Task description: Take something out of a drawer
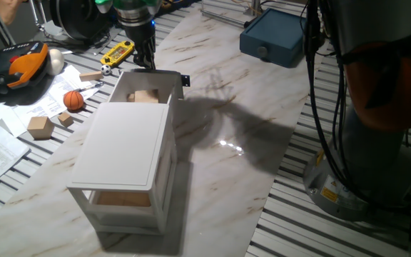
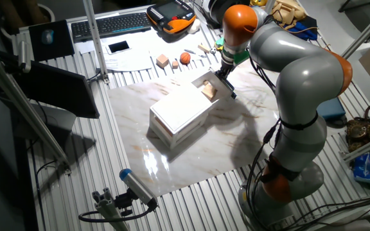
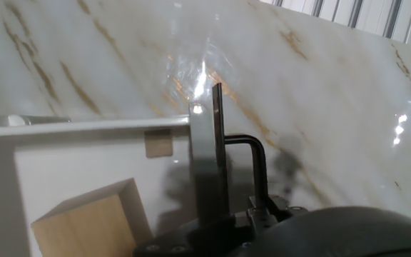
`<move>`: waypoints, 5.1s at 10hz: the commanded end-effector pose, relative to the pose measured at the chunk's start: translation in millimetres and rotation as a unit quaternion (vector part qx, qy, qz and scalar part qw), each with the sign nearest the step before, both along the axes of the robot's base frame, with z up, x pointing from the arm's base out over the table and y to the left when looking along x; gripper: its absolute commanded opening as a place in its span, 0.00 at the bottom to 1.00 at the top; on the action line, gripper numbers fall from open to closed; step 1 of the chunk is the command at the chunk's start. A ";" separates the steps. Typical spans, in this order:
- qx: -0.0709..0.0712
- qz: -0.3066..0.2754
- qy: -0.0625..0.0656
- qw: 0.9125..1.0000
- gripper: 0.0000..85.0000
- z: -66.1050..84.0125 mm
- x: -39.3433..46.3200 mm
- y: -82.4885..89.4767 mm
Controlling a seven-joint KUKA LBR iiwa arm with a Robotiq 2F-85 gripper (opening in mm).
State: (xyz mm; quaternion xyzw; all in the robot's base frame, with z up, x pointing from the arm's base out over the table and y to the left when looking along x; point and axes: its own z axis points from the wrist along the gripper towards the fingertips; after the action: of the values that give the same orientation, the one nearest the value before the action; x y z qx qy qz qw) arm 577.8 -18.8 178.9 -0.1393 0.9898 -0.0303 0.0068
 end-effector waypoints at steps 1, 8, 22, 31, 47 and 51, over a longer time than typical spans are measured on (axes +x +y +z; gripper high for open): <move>-0.001 -0.005 -0.009 1.000 0.40 0.0 -0.2 0.4; 0.005 -0.036 -0.017 0.999 0.80 28.2 4.8 3.1; 0.051 -0.449 0.015 0.892 0.00 82.3 -27.4 65.9; 0.074 -0.592 -0.035 0.802 0.00 50.7 -48.8 75.3; 0.018 -0.587 -0.047 0.808 1.00 33.6 -43.3 103.7; 0.008 -0.566 -0.034 0.824 1.00 23.8 -49.2 103.6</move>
State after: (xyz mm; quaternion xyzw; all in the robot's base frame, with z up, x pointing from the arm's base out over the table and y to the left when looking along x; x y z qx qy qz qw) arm 528.7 84.9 203.1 0.4466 0.8941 -0.0248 0.0239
